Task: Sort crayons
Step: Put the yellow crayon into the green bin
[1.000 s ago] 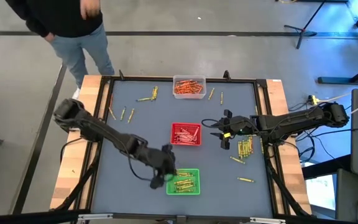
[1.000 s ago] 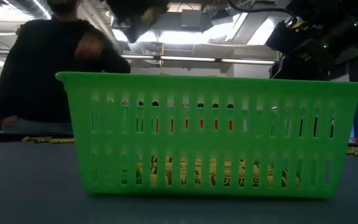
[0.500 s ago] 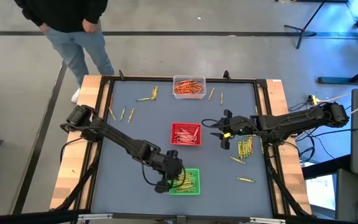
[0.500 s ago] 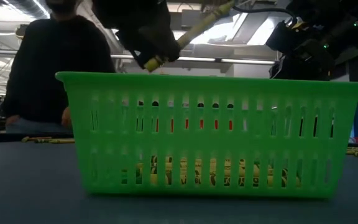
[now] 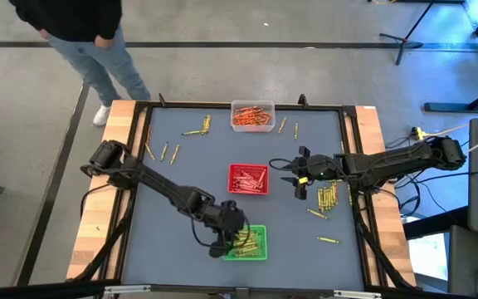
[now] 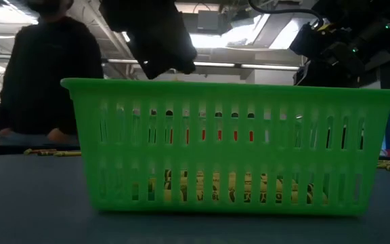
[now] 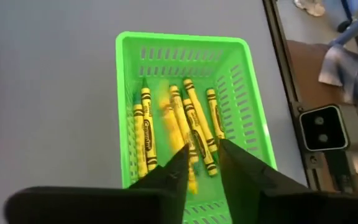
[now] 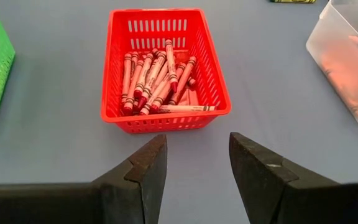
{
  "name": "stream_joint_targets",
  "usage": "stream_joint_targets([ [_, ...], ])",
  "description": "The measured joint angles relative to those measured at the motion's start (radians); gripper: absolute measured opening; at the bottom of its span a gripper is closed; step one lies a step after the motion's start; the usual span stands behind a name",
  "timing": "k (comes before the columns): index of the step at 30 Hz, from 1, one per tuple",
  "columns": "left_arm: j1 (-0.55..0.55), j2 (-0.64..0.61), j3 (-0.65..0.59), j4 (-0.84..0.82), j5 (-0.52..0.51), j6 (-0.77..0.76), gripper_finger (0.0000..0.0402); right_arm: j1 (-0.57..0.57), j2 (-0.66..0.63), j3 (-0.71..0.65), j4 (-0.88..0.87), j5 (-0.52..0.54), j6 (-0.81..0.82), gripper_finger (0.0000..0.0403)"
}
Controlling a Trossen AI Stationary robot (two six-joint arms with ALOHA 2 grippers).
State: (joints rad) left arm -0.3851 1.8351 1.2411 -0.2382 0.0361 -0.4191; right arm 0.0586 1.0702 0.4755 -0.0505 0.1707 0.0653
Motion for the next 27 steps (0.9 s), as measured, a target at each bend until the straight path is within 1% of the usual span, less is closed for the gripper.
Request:
stream_joint_targets([
  [3,0.017,-0.003,0.000,-0.006,0.050,-0.022,0.0102,0.000,0.000,0.000,0.000,0.000,0.005,0.0170],
  [5,0.036,-0.019,0.000,-0.027,0.099,-0.024,0.0113,0.000,0.000,0.000,0.000,0.000,0.005,0.0170],
  [6,0.045,-0.035,0.000,-0.044,0.104,-0.034,0.0115,0.000,0.000,0.000,0.000,0.000,0.006,0.0170],
  [8,0.056,-0.074,0.000,-0.091,0.053,-0.050,0.0115,0.000,0.000,0.000,0.000,0.000,0.006,0.0170],
  [13,0.085,-0.195,0.000,-0.250,-0.146,-0.050,0.0113,0.000,0.000,0.000,-0.001,0.000,0.007,0.0170],
  [16,0.121,-0.268,0.000,-0.361,-0.288,-0.067,0.0113,0.000,0.000,0.000,0.000,0.000,0.007,0.0170],
  [18,0.152,-0.311,0.000,-0.437,-0.355,-0.080,0.0113,0.000,0.000,0.000,0.001,0.000,0.007,0.0170],
  [21,0.206,-0.362,0.000,-0.565,-0.430,-0.123,0.0113,0.000,0.000,0.000,0.003,0.000,0.007,0.0170],
  [23,0.250,-0.383,0.000,-0.651,-0.459,-0.156,0.0113,0.000,0.000,0.000,0.004,0.000,0.007,0.0170],
  [27,0.340,-0.393,0.000,-0.777,-0.462,-0.199,0.0113,0.000,0.000,0.000,0.002,0.000,0.007,0.0170],
])
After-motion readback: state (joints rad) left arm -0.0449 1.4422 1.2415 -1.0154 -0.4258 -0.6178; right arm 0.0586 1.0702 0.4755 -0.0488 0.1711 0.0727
